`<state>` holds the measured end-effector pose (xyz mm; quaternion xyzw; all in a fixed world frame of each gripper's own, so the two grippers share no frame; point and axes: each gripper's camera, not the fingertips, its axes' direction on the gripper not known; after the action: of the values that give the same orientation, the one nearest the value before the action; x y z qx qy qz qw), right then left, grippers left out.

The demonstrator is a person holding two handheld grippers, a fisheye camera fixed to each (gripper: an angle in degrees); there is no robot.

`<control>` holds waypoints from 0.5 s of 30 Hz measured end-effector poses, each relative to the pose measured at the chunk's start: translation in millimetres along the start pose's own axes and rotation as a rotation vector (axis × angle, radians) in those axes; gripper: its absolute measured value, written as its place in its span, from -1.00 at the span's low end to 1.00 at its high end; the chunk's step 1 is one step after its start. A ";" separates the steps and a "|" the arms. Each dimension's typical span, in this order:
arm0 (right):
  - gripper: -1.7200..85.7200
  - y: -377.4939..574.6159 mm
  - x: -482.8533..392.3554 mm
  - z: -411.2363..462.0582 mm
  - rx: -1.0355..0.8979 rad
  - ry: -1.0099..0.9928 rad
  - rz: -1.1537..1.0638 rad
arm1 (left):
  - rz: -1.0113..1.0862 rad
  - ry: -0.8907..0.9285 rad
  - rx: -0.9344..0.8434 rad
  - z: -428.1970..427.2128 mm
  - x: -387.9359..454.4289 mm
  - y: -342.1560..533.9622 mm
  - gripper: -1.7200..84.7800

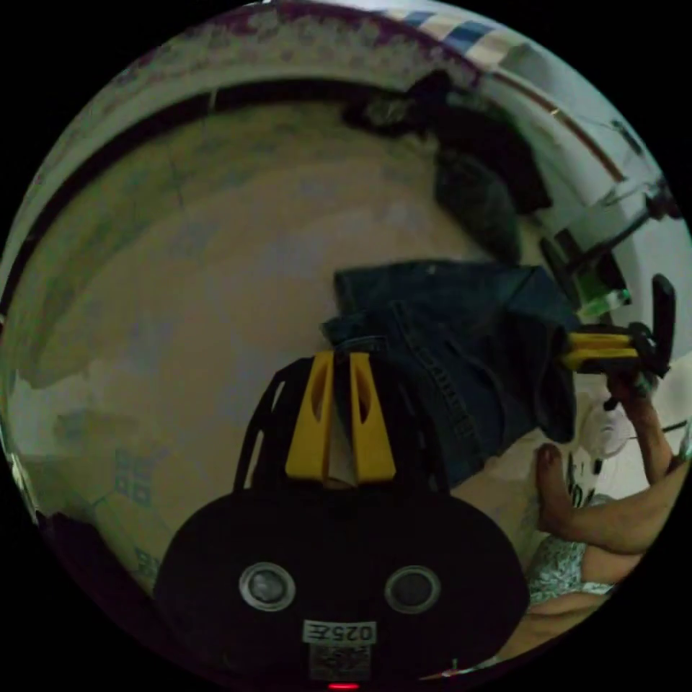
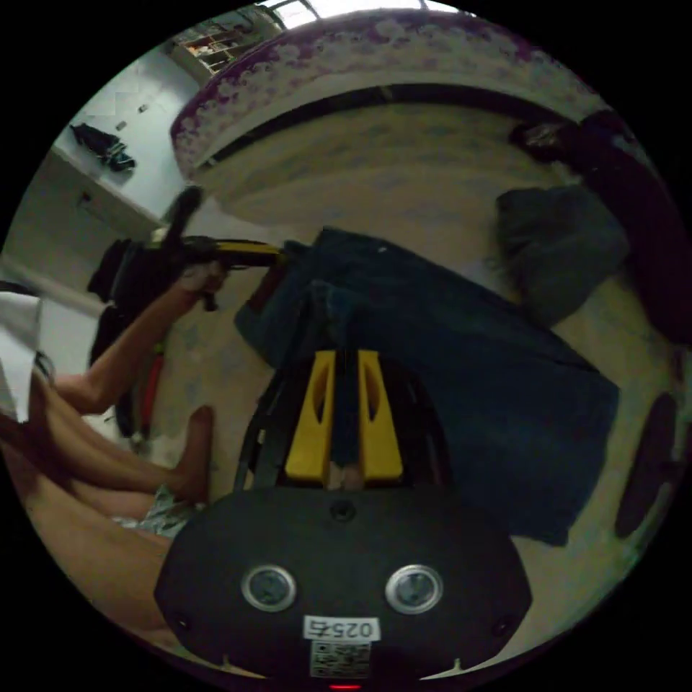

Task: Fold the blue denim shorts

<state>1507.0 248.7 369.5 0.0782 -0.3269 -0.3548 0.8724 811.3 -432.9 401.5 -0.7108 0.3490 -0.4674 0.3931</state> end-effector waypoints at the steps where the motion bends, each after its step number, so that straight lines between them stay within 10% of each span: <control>1: -0.75 -3.0 5.6 2.5 -0.023 -0.072 -0.004 | -0.002 0.036 0.039 1.3 -6.4 -0.7 -0.97; 5: -0.65 -24.8 29.7 -7.8 -0.061 -0.423 -0.116 | -0.101 0.193 0.095 -18.4 -40.9 3.9 -0.90; 15: -0.66 -92.7 63.9 0.9 -0.410 -0.030 -0.650 | -0.206 0.351 0.141 -59.3 -54.1 72.0 -0.72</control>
<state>1488.0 137.7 368.9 -0.0038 -0.2201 -0.6721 0.7070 729.1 -432.1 331.7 -0.6212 0.3039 -0.6449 0.3253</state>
